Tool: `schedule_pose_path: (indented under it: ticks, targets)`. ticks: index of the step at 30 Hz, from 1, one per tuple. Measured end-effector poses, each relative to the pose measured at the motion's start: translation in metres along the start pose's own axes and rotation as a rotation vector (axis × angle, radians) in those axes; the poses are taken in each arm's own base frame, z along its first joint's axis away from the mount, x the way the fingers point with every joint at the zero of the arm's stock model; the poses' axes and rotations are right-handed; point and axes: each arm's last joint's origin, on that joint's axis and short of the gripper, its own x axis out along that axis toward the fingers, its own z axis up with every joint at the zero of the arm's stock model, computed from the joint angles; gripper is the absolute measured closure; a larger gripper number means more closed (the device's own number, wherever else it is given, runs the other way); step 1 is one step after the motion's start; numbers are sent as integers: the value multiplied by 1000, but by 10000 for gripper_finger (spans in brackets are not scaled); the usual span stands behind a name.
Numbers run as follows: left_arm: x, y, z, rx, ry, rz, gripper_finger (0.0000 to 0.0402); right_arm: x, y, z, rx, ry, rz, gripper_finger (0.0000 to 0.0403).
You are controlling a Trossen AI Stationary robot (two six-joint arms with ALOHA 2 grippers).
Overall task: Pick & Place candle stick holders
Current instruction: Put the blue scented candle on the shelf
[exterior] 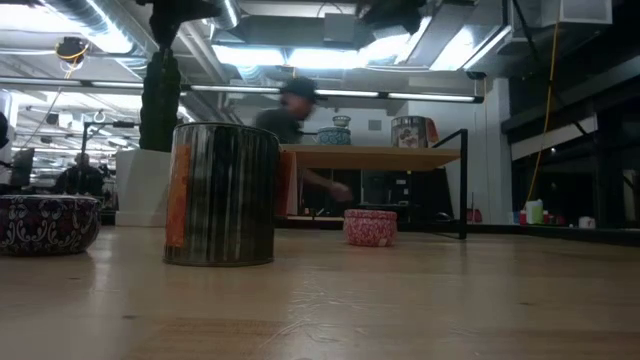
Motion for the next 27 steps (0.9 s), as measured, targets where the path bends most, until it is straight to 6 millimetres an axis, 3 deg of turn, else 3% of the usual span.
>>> schedule_pose_path:
  ticks: [9, 18, 27]
  targets:
    - [19, -2, 1, 24, -24, 5, 221, -38, 11, -5, 19, -1, 46, 402]
    - [32, -1, 0, 52, -31, 47, 221, -71, 21, -6, -27, -65, -37, 402]
    - [34, -1, 0, 110, -36, 74, 208, -59, 27, -21, -52, -136, -28, 402]
